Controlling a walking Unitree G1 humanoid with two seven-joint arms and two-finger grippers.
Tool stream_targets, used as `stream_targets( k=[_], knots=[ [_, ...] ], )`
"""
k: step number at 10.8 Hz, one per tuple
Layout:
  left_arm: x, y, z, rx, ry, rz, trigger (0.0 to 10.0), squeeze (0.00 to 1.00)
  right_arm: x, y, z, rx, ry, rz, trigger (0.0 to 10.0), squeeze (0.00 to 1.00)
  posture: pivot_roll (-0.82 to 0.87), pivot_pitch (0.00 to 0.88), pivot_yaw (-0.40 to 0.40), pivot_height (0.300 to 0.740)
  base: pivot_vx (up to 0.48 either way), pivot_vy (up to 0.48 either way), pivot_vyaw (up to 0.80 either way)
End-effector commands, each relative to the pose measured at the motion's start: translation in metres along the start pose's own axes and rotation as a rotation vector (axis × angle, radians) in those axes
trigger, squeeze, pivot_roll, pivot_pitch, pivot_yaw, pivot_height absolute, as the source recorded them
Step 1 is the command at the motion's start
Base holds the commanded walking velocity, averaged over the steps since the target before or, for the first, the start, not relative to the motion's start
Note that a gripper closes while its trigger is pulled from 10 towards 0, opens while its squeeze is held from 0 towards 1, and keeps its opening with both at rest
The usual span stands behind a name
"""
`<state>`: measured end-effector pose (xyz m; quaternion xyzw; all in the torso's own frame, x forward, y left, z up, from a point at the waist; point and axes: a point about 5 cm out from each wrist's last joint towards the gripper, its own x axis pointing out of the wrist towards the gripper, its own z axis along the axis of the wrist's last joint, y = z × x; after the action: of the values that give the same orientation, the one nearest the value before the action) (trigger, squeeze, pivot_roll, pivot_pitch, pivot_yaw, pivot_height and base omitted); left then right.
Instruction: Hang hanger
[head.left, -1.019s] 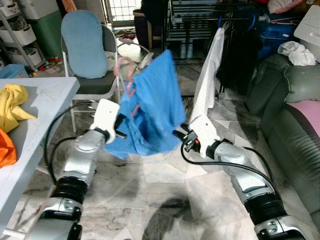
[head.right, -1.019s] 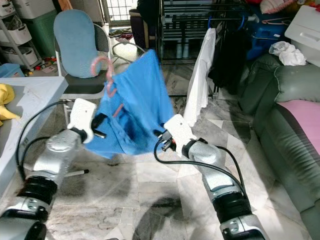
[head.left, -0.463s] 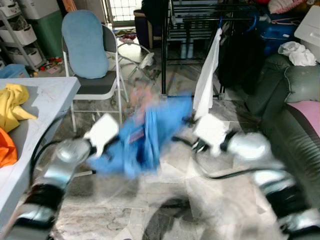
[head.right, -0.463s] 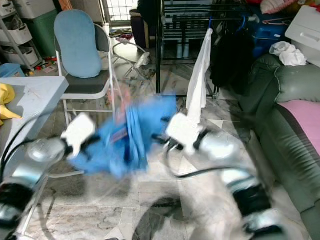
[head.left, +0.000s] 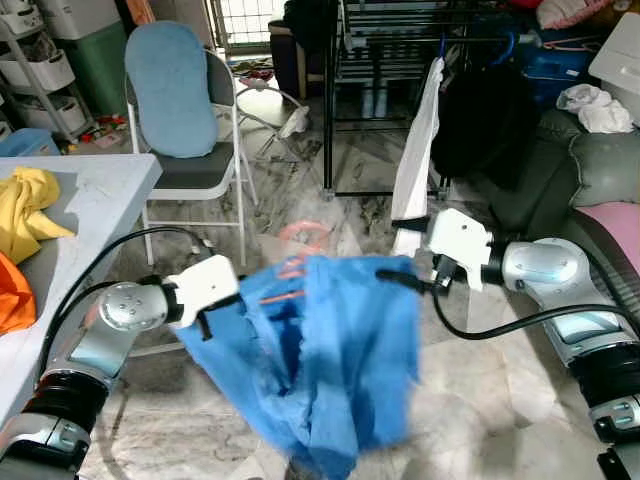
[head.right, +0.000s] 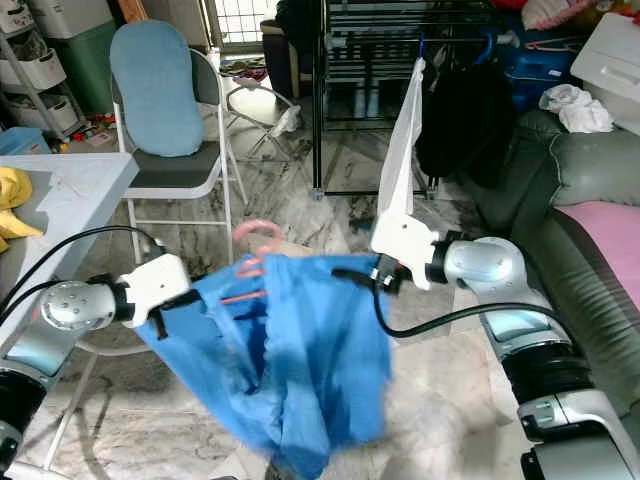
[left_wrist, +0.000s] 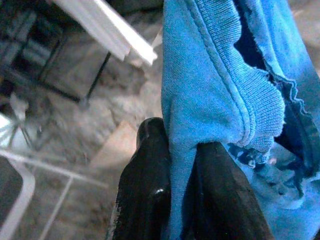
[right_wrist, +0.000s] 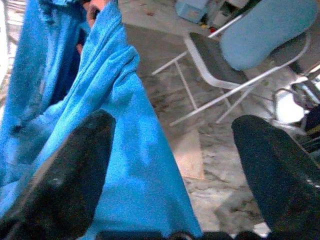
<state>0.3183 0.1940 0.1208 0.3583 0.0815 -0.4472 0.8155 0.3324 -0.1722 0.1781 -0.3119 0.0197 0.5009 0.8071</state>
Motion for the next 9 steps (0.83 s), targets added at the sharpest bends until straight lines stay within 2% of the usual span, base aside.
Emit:
stream_targets(
  k=[1, 2, 4, 5, 6, 7, 8, 9],
  knots=[
    [-0.001, 0.003, 0.009, 0.033, -0.047, 0.002, 0.0, 0.0, -0.004, -0.007, 0.005, -0.004, -0.018, -0.002, 10.0, 1.0, -0.02, 0.006, 0.018, 0.74, 0.0, 0.0, 0.0],
    [0.001, 0.002, 0.022, 0.091, -0.133, -0.002, 0.0, 0.0, -0.004, -0.01, 0.004, 0.023, -0.029, 0.0, 10.0, 1.0, -0.02, 0.006, 0.018, 0.74, 0.0, 0.0, 0.0],
    [0.003, 0.002, 0.039, 0.138, -0.239, -0.018, 0.0, 0.0, -0.003, -0.013, 0.002, 0.053, -0.047, 0.031, 10.0, 1.0, -0.01, 0.005, 0.022, 0.74, 0.0, 0.0, 0.0],
    [0.004, 0.001, 0.042, 0.143, -0.261, -0.027, 0.0, 0.0, -0.002, -0.013, 0.002, 0.058, -0.047, 0.045, 10.0, 0.74, -0.01, 0.004, 0.022, 0.74, 0.0, 0.0, 0.0],
    [0.006, -0.003, 0.044, 0.152, -0.289, -0.039, 0.0, 0.0, -0.002, -0.014, 0.0, 0.06, -0.037, 0.077, 10.0, 0.37, -0.01, 0.004, 0.021, 0.74, 0.0, 0.0, 0.0],
    [0.008, -0.006, 0.045, 0.17, -0.293, -0.062, 0.0, 0.0, -0.002, -0.016, 0.0, 0.088, -0.04, 0.102, 3.2, 0.28, -0.01, 0.003, 0.021, 0.74, 0.0, 0.0, 0.0],
    [0.01, -0.007, 0.047, 0.171, -0.3, -0.072, 0.0, 0.0, -0.004, -0.014, -0.001, 0.102, -0.034, 0.157, 0.0, 0.05, -0.01, 0.002, 0.023, 0.74, 0.0, 0.0, 0.0],
    [0.01, -0.007, 0.047, 0.171, -0.302, -0.074, 0.0, 0.0, -0.004, -0.012, -0.001, 0.106, -0.031, 0.184, 0.0, 0.0, -0.01, 0.001, 0.024, 0.74, 0.0, 0.0, 0.0]
  ],
)
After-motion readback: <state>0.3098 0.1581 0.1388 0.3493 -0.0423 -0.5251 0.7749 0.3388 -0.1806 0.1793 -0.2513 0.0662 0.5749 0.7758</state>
